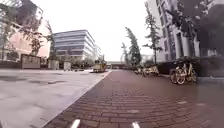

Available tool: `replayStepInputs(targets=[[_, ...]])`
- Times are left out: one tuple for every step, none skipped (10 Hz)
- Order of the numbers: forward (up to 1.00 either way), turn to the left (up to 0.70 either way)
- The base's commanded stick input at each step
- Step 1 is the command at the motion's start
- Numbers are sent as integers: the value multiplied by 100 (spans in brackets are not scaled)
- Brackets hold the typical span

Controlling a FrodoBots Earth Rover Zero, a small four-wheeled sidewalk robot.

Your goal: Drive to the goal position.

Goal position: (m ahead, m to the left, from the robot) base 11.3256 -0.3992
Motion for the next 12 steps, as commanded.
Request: replayStepInputs(targets=[[70,0],[70,0],[70,0],[70,0],[70,0],[70,0],[70,0],[70,0],[70,0],[70,0],[70,0],[70,0]])
